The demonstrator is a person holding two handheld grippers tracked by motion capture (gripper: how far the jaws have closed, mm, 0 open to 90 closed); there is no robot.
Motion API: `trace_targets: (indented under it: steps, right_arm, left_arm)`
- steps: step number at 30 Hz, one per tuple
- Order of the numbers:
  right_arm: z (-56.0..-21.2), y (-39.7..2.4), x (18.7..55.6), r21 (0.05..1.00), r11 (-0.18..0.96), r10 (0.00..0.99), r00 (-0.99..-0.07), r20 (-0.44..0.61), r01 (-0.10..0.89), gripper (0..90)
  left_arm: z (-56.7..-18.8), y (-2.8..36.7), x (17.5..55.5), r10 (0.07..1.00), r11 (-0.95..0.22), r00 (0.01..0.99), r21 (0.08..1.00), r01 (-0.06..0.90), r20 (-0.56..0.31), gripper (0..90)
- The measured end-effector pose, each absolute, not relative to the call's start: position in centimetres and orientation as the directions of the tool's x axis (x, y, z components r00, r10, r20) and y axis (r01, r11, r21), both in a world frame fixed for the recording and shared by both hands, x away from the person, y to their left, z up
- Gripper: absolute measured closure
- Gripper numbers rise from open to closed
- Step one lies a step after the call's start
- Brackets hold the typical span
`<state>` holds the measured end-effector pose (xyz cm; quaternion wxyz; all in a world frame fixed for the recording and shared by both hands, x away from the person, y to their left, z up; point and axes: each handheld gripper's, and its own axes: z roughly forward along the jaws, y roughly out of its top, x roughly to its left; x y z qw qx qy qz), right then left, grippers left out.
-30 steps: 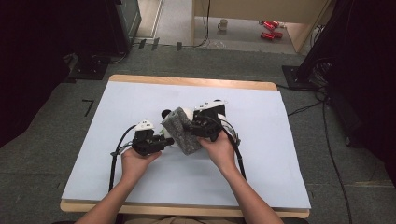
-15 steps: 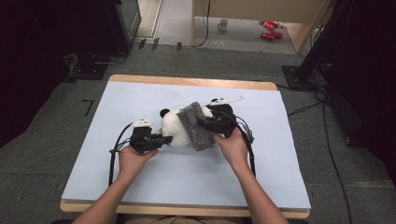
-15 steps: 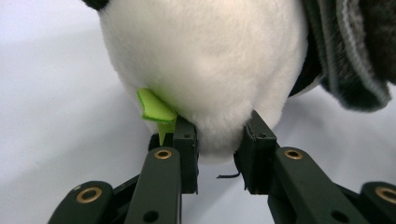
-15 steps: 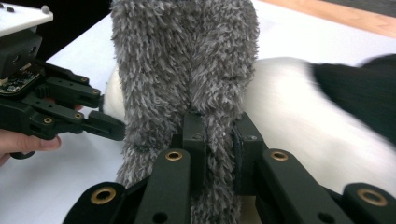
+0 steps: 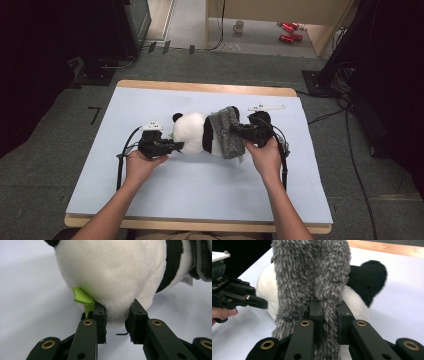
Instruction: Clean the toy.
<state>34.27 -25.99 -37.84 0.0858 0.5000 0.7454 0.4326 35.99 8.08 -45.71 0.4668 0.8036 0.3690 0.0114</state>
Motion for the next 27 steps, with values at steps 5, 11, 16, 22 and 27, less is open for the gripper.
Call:
trace_targets:
  steps: [5,11,16,22,27]
  right_arm:
    - [-38.0,-27.0,34.1,0.731,0.106,0.841,-0.453,0.296,0.674,79.6]
    - [-38.8,-28.2,34.2,0.717,0.073,0.847,-0.422,0.322,0.693,79.6]
    - [-39.1,-28.6,34.3,0.708,0.078,0.864,-0.402,0.303,0.702,79.8]
    - [-40.0,-29.1,34.5,0.693,0.07,0.875,-0.378,0.303,0.718,79.9]
    - [-38.8,-29.7,34.0,0.713,0.053,0.864,-0.39,0.319,0.699,79.8]
  left_arm:
    - [-45.8,8.3,36.4,0.604,-0.289,0.72,0.748,0.597,-0.342,72.4]
    - [-46.0,8.5,36.7,0.604,-0.29,0.717,0.743,0.604,-0.347,72.2]
    - [-46.0,8.5,36.7,0.612,-0.301,0.719,0.743,0.598,-0.33,72.3]
    - [-46.1,8.6,36.9,0.616,-0.29,0.71,0.741,0.606,-0.341,72.1]
    - [-46.3,8.9,37.3,0.616,-0.27,0.699,0.736,0.621,-0.364,71.9]
